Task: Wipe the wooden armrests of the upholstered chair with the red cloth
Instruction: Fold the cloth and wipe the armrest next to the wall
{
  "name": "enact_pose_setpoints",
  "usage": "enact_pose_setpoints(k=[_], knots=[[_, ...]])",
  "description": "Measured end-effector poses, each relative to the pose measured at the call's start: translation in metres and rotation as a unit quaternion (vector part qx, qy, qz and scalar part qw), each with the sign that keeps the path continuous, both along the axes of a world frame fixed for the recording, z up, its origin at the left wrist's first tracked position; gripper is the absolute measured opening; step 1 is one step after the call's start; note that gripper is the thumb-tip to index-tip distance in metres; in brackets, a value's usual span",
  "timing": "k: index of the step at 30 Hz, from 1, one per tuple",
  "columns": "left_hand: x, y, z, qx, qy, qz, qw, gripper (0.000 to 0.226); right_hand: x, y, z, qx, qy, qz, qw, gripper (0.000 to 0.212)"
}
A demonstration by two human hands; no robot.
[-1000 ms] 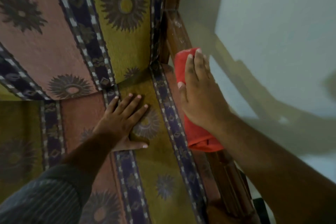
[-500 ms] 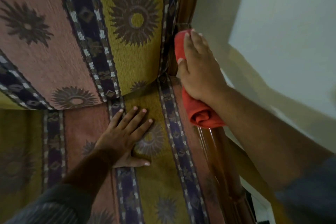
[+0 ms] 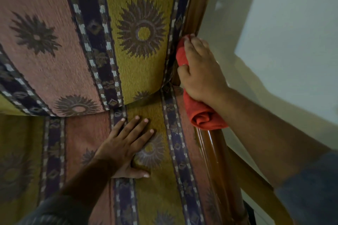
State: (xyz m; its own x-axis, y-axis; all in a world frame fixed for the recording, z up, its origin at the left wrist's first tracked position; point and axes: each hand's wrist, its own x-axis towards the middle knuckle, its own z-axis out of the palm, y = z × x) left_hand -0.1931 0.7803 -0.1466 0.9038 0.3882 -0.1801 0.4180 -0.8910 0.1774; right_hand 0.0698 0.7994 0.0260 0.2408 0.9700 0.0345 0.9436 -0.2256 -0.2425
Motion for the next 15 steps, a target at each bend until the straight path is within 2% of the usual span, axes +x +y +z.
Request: enact_pose_setpoints(k=[5,11,15], knots=[[0.001,-0.003,-0.003,-0.015,0.007,0.002,1.000,0.126,-0.008,-0.018,-0.006,0.003,0.008,-0.039,0.999,0.073],[0.001,-0.003,-0.004,-0.016,0.010,0.002,1.000,0.126,0.011,-0.008,0.005,-0.062,-0.045,0.067,0.995,0.075],[0.004,-0.004,-0.001,-0.005,0.013,0.000,1.000,0.125,0.014,-0.011,0.006,-0.071,-0.093,0.092,0.989,0.075]])
